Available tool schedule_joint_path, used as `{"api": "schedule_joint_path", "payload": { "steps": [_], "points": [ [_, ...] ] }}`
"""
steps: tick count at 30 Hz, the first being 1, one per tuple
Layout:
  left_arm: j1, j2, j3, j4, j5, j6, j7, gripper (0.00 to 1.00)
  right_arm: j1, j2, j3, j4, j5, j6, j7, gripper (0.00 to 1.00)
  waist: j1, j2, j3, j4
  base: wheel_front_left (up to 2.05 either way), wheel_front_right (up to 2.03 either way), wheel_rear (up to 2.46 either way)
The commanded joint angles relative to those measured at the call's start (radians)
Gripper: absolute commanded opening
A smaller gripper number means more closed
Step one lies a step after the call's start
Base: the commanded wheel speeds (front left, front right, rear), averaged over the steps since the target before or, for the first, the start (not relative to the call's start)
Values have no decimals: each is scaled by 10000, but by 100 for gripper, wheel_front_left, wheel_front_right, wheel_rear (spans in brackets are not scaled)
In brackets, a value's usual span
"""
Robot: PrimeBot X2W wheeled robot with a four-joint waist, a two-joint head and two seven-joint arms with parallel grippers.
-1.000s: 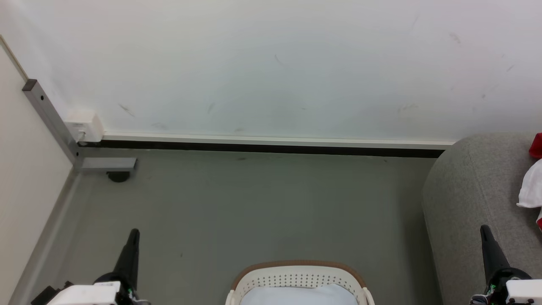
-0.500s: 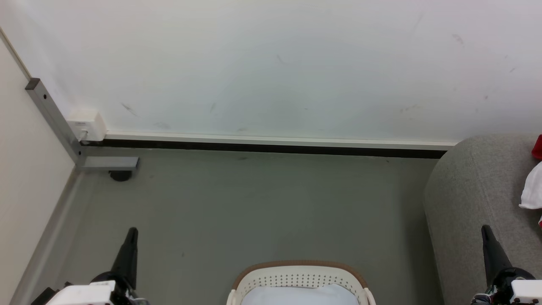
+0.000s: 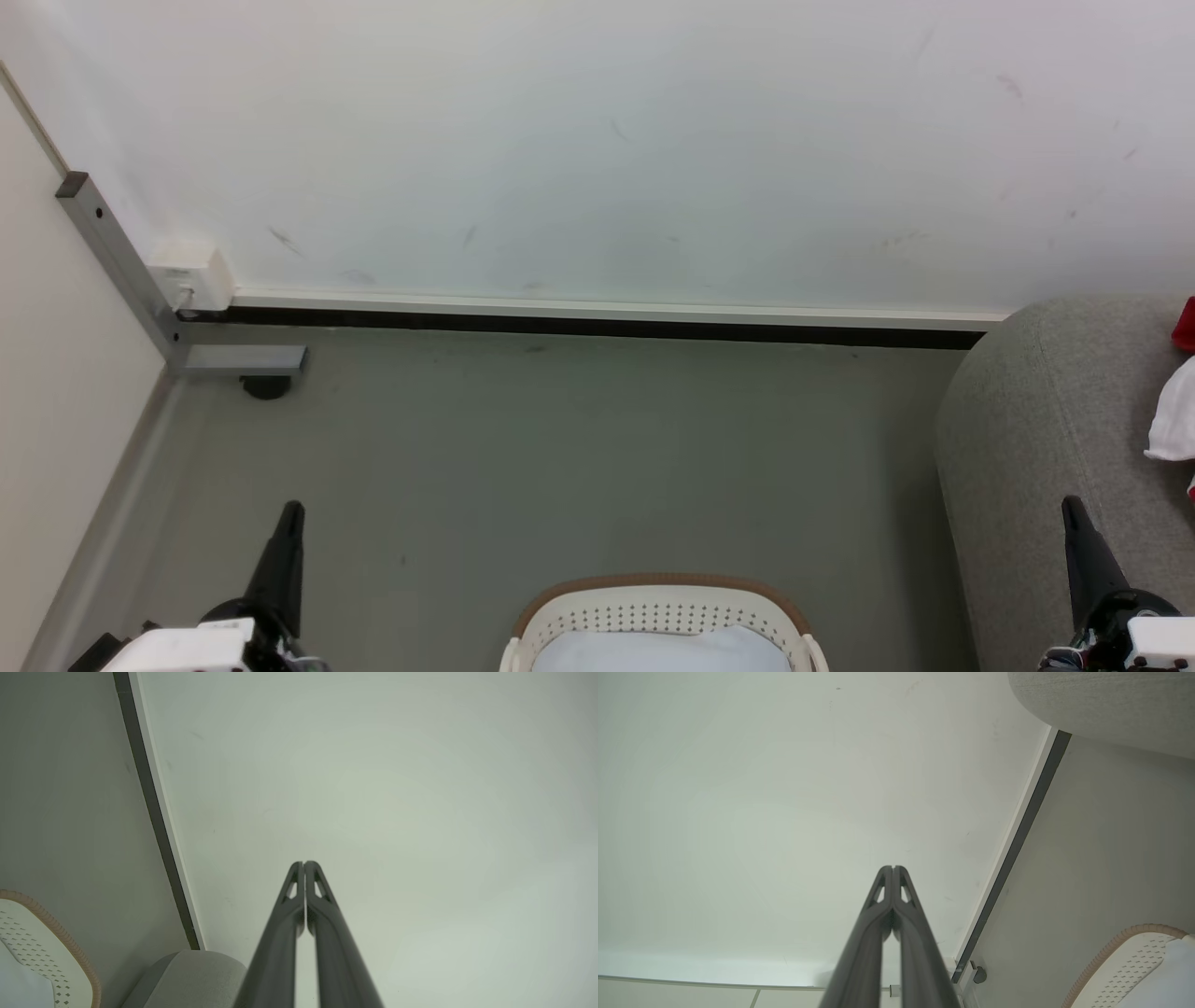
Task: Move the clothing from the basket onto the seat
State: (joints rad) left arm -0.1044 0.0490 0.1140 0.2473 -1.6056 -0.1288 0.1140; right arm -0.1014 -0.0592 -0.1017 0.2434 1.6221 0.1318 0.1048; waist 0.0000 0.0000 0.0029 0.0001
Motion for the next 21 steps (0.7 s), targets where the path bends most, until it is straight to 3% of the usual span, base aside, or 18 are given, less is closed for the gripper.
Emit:
{"api": "schedule_joint_path", "payload": {
  "steps": [1,21],
  "points": [
    [-87,22,25,-30,-129,-35,42,0,-117,1,-32,24,4,-21,32,0,0,0,0,-1,0,0,0],
    [-86,22,23,-30,-130,-35,40,0,-121,25,-60,25,-35,-21,64,0,0,0,0,-1,0,0,0]
  ]
}}
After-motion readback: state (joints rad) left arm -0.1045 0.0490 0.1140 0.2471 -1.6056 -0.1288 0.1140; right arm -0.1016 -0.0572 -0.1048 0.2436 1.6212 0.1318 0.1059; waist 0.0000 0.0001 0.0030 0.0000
